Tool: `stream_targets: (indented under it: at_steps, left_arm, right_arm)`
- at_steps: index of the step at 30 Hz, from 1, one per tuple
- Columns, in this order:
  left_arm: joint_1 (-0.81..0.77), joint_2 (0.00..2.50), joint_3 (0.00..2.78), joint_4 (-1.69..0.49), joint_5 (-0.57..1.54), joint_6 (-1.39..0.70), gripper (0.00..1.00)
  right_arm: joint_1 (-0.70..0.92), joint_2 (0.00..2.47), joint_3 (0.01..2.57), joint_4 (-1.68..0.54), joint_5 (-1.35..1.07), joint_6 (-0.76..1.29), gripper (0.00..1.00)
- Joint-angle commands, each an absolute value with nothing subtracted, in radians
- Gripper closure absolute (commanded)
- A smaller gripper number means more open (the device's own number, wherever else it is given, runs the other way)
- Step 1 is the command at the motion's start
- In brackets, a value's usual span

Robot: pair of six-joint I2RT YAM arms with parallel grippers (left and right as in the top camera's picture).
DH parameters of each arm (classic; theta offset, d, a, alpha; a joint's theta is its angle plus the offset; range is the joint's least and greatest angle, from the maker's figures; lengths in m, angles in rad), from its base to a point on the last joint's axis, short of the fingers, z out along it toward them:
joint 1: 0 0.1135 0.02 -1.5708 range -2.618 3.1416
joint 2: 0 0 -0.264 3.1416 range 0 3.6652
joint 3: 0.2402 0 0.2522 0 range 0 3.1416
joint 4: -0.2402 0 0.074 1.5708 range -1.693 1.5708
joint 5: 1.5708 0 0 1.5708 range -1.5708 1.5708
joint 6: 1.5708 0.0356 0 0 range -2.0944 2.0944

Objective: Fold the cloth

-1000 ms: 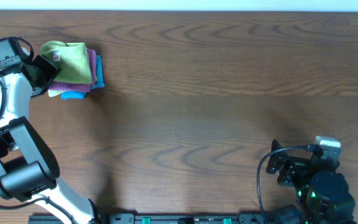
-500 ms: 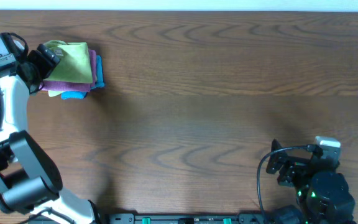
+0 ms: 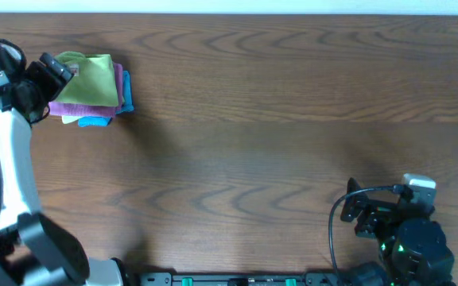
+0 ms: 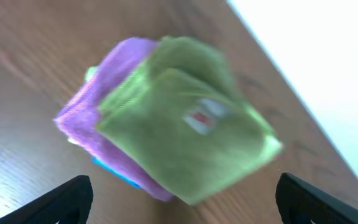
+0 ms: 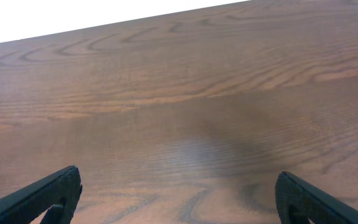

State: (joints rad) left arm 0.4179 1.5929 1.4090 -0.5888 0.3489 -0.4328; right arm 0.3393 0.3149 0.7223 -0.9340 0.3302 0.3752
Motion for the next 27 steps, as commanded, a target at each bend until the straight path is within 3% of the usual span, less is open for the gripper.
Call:
stream_targets:
  at_steps: [1, 6, 13, 19, 27]
  left_arm:
    - [0.398, 1.486, 1.436, -0.611, 0.452, -0.38, 0.05]
    - [0.364, 1.331, 1.436, -0.646, 0.575, -0.344, 0.05]
    - [0.353, 1.108, 1.436, -0.696, 0.572, -0.35, 0.05]
    - [0.35, 0.944, 1.435, -0.8, 0.574, -0.206, 0.05]
    - [0.337, 0.799, 1.426, -1.007, 0.544, 0.138, 0.05]
  right_arm:
    - [0.332, 0.312, 0.716, -0.936, 0.34, 0.389, 0.01]
    - [0.332, 0.312, 0.716, -0.936, 0.34, 0.389, 0.01]
    - [0.332, 0.312, 0.716, -0.936, 0.34, 0.389, 0.01]
    - [0.332, 0.312, 0.716, -0.936, 0.34, 0.389, 0.01]
    - [0.332, 0.312, 0.716, -0.936, 0.34, 0.389, 0.01]
